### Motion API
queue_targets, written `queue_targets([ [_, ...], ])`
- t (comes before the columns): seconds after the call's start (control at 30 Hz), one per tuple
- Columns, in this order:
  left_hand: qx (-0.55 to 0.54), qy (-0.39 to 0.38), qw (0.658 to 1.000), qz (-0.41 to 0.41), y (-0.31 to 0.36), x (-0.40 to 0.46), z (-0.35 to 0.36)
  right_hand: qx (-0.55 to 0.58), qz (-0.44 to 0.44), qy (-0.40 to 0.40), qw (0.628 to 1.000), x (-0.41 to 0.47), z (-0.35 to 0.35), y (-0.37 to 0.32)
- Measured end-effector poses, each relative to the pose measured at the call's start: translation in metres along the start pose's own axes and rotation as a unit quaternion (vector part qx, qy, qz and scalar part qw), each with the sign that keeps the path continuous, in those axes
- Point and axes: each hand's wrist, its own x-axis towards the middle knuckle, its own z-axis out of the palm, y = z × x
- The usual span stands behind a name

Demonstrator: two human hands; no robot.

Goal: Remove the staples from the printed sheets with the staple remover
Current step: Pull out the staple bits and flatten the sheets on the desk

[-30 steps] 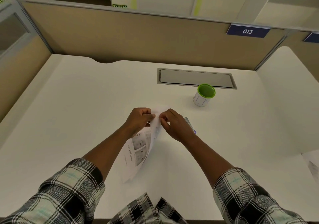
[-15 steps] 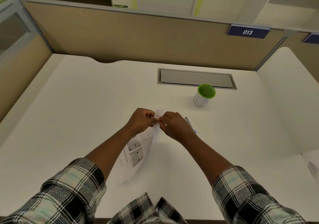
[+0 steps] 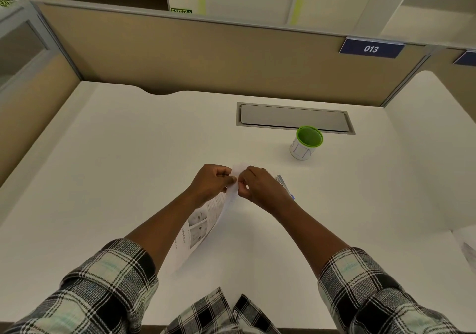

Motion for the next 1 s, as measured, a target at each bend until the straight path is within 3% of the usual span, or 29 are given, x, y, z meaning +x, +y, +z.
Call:
queue_targets([
  [0.53,-0.156,0.004,0.985,-0.070,0.004,-0.004,0.001,0.169,0.134,0.006,0.976,-0.012,-0.004,-0.003],
  [0.83,-0.018,-0.010,1.000,-0.014,0.010,-0.007,0.000,0.038,0.059,-0.029,0.997,-0.003,-0.009,-0.003],
  [1.0,0.120,0.009,0.992,0.026,0.013,-0.008,0.005,-0.006,0.056,-0.092,0.994,0.003,-0.010,-0.004],
])
